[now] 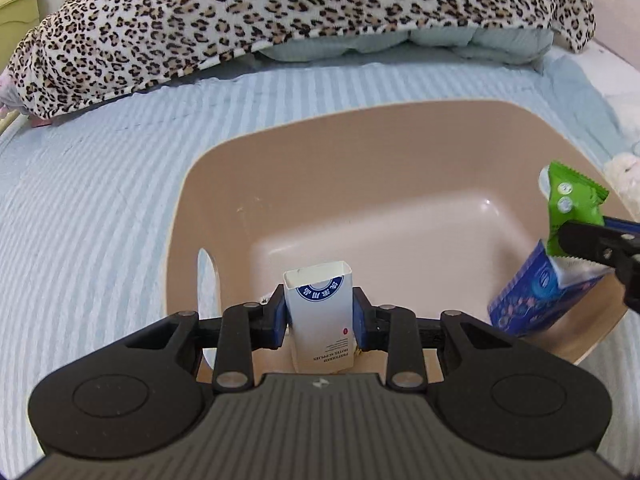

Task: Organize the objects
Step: 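Carry both items over the basket and open both tools to release, then grasp the hair clip with left tool while right tool grasps herb bag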

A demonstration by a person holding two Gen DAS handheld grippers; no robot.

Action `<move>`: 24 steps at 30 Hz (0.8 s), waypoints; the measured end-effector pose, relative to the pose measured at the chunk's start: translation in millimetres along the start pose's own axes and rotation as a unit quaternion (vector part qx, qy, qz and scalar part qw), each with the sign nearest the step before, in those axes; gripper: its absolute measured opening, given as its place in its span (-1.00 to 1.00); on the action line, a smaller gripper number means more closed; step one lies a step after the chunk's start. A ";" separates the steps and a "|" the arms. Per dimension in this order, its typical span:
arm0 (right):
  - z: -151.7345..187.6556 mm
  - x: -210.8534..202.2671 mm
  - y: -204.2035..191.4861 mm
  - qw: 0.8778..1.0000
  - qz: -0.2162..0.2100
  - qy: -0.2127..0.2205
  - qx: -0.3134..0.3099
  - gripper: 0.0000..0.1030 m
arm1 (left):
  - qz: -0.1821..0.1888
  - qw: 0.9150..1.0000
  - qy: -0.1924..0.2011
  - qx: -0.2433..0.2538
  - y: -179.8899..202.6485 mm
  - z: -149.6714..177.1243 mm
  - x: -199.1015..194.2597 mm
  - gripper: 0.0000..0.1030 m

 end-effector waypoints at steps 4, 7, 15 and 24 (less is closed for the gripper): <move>-0.3 -4.0 1.5 1.000 -0.008 -0.001 0.005 -0.51 | 0.003 1.000 0.006 0.005 -1.0 -0.1 -10.7 -0.09; -5.9 -19.9 3.9 1.000 -0.013 0.018 0.014 -0.14 | 0.001 1.000 0.025 0.003 -1.6 -3.8 -29.9 0.41; -6.2 -74.5 -1.0 0.999 -0.012 0.050 0.002 0.28 | -0.005 0.998 0.059 0.006 -3.7 6.1 -84.4 0.70; 21.4 -105.4 -2.9 1.000 -0.018 0.022 0.001 0.65 | 0.002 0.999 0.055 0.001 -6.7 41.0 -117.9 0.75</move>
Point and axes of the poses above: each gripper's, at about its wrist camera, not at the fingertips, and x roughly the way its jaws point, y to its right, z to its underside, the point moved 4 cm from there along x, roughly the way its jaws point
